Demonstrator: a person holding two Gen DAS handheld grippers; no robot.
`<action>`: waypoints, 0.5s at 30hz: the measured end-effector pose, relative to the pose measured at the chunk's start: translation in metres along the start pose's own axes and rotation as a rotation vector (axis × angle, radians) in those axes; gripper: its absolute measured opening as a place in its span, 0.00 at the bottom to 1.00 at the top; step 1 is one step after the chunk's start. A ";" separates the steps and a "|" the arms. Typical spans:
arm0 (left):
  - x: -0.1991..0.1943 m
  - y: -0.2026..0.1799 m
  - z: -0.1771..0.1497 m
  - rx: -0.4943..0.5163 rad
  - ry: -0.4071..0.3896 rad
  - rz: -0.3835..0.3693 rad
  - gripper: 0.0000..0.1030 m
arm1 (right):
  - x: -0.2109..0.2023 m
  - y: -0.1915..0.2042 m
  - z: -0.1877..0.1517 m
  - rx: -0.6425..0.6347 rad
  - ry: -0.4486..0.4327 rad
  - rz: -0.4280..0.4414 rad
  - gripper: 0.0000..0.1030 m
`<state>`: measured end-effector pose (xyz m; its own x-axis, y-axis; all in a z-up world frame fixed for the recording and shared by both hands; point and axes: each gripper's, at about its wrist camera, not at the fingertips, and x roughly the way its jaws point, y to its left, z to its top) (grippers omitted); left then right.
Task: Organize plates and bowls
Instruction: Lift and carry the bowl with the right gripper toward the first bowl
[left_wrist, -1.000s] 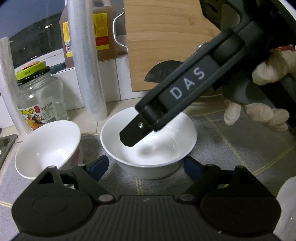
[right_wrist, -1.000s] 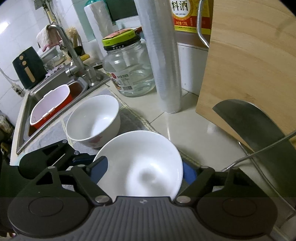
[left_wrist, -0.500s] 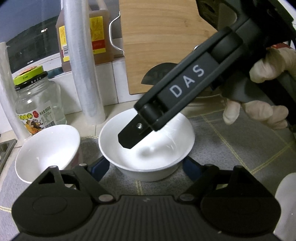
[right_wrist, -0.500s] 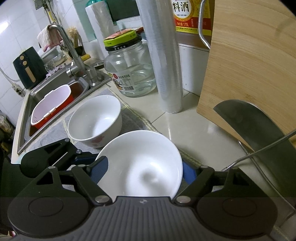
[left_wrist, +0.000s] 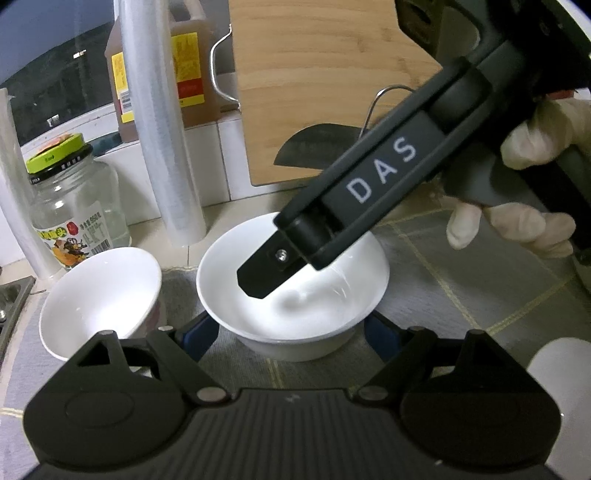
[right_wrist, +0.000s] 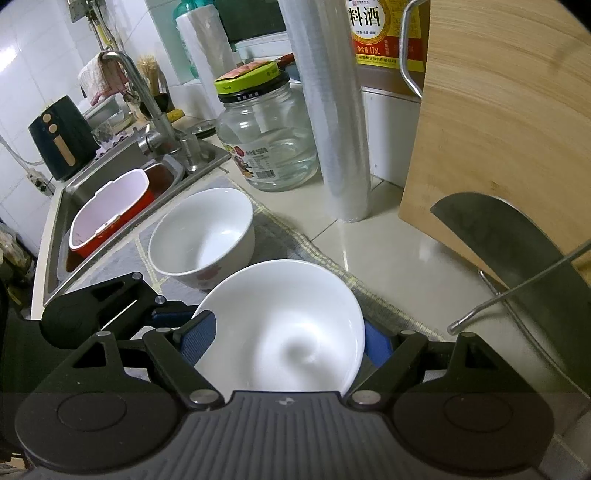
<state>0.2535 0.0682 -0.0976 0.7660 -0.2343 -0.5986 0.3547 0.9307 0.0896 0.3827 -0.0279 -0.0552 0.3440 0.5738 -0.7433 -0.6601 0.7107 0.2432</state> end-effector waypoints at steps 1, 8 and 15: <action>-0.002 0.000 0.001 0.002 0.003 -0.003 0.83 | -0.002 0.001 -0.001 0.001 -0.003 0.000 0.85; -0.017 -0.003 0.002 0.016 0.008 -0.015 0.83 | -0.015 0.010 -0.006 0.010 -0.017 0.007 0.85; -0.032 -0.008 0.000 0.029 0.008 -0.023 0.83 | -0.031 0.022 -0.013 0.017 -0.041 0.011 0.85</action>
<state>0.2264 0.0683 -0.0794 0.7534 -0.2534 -0.6068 0.3875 0.9166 0.0983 0.3490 -0.0349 -0.0349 0.3642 0.5979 -0.7141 -0.6531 0.7106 0.2619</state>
